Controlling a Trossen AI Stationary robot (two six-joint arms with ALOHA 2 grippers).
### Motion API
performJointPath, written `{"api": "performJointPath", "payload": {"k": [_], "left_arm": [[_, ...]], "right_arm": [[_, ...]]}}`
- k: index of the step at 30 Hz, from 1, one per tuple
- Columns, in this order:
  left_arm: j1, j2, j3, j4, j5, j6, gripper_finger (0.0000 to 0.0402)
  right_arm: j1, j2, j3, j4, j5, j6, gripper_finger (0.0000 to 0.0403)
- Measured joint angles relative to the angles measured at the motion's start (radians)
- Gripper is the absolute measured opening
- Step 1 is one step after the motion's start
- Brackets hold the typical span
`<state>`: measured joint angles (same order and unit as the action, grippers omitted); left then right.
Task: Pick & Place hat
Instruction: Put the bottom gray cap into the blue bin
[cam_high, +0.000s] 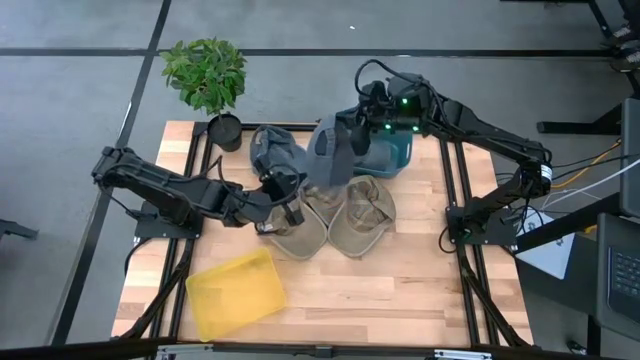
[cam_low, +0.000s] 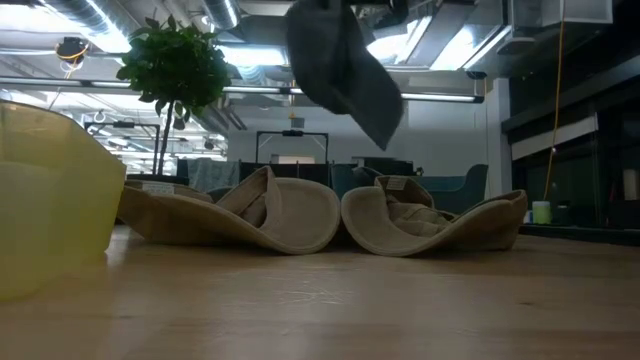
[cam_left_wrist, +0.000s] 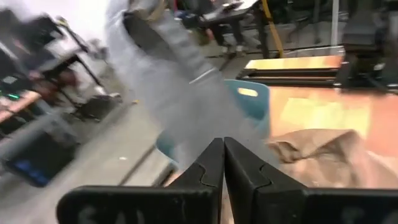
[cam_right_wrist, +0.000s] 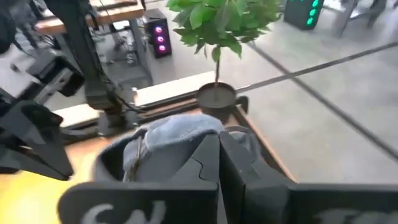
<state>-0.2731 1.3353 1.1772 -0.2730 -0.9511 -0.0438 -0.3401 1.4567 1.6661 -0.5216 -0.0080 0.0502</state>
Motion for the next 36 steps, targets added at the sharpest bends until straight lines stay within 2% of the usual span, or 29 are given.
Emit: {"api": "performJointPath", "payload": {"k": [4,7,10,15,20,26,32,34,36], "left_arm": [[0.044,-0.012,0.000,-0.024,0.174,-0.076,0.0011],[0.083,-0.012,0.000,-0.025,0.303,-0.114,0.0007],[0.111,-0.003,0.000,-0.004,0.337,-0.110,0.0002],[0.152,0.011,0.000,0.099,0.259,-0.052,0.0005],[0.211,0.036,-0.001,0.159,0.165,-0.082,0.0002],[0.291,0.078,0.000,0.195,0.133,-0.083,0.0004],[0.313,0.094,-0.001,0.276,-0.071,-0.012,0.0004],[0.313,0.092,-0.001,0.364,-0.080,0.055,0.0005],[0.313,0.092,-0.001,0.459,-0.002,0.127,0.0004]], "right_arm": [[0.020,0.000,0.000,0.031,0.027,-0.094,0.0000],[0.036,0.000,0.000,0.051,0.108,-0.104,0.0000],[0.044,0.000,0.000,0.050,0.147,-0.061,0.0000],[0.071,0.000,0.000,0.045,0.147,0.009,0.0000],[0.116,0.000,0.000,0.046,0.140,0.028,0.0000],[0.188,0.000,0.000,0.045,0.084,0.061,0.0000],[0.250,0.000,0.000,0.046,0.021,0.026,0.0000],[0.262,0.000,0.000,0.045,0.011,0.009,0.0000],[0.267,0.000,0.000,0.046,0.003,-0.014,0.0000]]}}
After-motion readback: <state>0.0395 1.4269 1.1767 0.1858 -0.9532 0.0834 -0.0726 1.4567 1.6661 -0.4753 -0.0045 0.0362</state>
